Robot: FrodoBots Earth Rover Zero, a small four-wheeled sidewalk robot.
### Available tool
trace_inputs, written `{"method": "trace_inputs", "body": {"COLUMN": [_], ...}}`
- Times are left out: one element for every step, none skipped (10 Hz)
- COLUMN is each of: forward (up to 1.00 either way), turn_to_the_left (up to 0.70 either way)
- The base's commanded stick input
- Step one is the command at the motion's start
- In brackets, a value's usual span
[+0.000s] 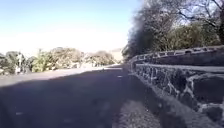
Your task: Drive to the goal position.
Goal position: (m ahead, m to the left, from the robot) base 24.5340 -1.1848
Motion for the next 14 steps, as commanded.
{"method": "trace_inputs", "body": {"forward": [1.0, 1.0, 1.0, 1.0, 1.0, 1.0, 1.0, 1.0, 1.0, 1.0, 1.0, 1.0, 1.0, 1.0], "turn_to_the_left": [0.0, 0.0, 0.0, 0.0, 0.0, 0.0, 0.0, 0.0, -0.22, -0.11, 0.0, 0.0, 0.0, 0.0]}}
